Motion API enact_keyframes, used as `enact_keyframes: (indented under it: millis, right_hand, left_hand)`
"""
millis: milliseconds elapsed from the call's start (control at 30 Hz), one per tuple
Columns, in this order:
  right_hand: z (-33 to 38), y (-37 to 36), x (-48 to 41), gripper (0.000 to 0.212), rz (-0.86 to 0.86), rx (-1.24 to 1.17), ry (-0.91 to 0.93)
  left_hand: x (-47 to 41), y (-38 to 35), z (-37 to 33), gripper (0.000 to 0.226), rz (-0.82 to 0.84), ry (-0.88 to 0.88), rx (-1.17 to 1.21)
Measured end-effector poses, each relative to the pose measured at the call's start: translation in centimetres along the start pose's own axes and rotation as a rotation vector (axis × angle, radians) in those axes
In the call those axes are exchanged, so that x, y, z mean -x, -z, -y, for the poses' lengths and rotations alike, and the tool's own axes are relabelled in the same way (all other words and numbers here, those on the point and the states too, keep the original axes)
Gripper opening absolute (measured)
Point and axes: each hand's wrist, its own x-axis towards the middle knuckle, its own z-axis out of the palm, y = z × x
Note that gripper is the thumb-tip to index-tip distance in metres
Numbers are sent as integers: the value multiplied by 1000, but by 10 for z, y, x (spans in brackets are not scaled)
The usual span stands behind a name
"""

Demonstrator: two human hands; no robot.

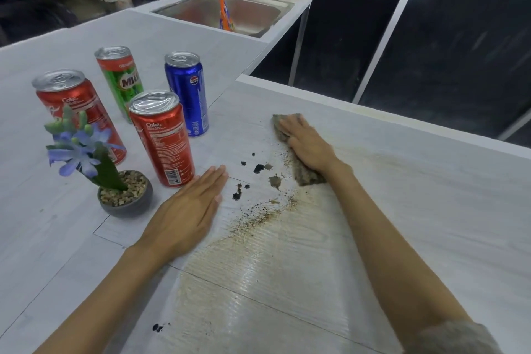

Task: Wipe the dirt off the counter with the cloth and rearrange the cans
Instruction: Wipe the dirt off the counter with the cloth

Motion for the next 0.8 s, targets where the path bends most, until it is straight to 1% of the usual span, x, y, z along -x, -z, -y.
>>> enact_keyframes:
  millis: [100, 167, 200, 233, 267, 333, 400, 433, 500, 567, 667, 733, 800]
  right_hand:
    - [27, -15, 28, 53, 47, 35, 184]
    - [28, -18, 64, 60, 76, 11, 335]
    - [23, -17, 79, 61, 94, -21, 383]
    - [14, -13, 89, 56, 105, -47, 389]
    - [2, -5, 92, 50, 97, -56, 349]
    - [-26, 11, 80, 45, 58, -51, 178]
    - [-44, 25, 53, 48, 33, -19, 4]
    - [-44, 28, 38, 50, 24, -4, -41]
    - [-25, 20, 14, 51, 13, 4, -38]
    - [9, 4, 6, 51, 35, -3, 44]
    - [45, -21, 33, 52, 84, 33, 235]
    - [44, -27, 68, 50, 109, 17, 368]
    - [26, -22, 96, 58, 120, -57, 426]
  left_hand:
    - [0, 2, -2, 52, -1, 2, -1]
    - [1, 3, -2, 52, -3, 4, -1]
    - [1, 4, -3, 51, -4, 4, -1]
    - [2, 4, -3, 51, -3, 5, 1]
    - [2, 4, -3, 51, 0, 5, 2]
    - [3, 4, -3, 51, 1, 5, 7]
    - [2, 3, -2, 51, -2, 6, 5]
    - [3, 3, -3, 51, -1, 6, 8]
    - [2, 3, -2, 51, -2, 8, 13]
    - [2, 2, -2, 51, -9, 7, 14]
    - [3, 3, -3, 51, -21, 5, 15]
    - [4, 4, -3, 51, -22, 3, 2]
    - [4, 3, -2, 50, -22, -1, -6]
